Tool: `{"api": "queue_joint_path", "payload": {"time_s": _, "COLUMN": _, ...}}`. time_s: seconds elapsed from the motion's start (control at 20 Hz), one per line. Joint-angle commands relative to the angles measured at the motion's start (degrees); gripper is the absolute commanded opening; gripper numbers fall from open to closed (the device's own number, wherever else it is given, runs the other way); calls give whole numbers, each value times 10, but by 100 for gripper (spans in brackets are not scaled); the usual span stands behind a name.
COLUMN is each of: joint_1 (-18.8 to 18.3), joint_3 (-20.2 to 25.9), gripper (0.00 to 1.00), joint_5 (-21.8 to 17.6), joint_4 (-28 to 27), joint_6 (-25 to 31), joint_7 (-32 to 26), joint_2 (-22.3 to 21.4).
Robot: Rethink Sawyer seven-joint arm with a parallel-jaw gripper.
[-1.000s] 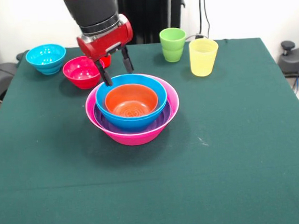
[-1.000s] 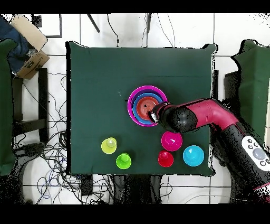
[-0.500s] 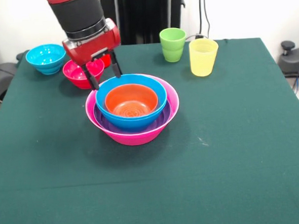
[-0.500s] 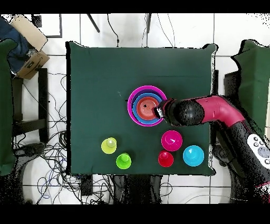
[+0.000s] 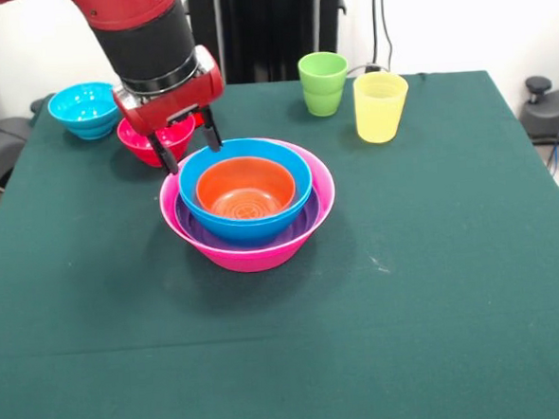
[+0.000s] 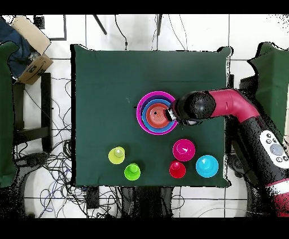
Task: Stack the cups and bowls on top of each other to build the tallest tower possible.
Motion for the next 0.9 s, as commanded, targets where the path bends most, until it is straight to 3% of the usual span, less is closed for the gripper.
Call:
{"api": "queue_joint_path", "payload": {"time_s": 0.05, "joint_1": 40, "joint_3": -59, "gripper": 100, "joint_5": -14, "joint_4": -67, "joint_6": 80, "joint_7": -114, "joint_2": 23}}
{"api": "queue_joint_path", "payload": {"time_s": 0.35, "joint_1": -1, "joint_3": -40, "gripper": 100, "joint_5": 7, "joint_4": -23, "joint_6": 96, "joint_7": -142, "joint_2": -20}}
{"api": "queue_joint_path", "payload": {"time_s": 0.9, "joint_1": -20, "joint_3": -35, "gripper": 100, "joint_5": -10, "joint_4": -1, "joint_6": 132, "joint_7": -167, "joint_2": -67}}
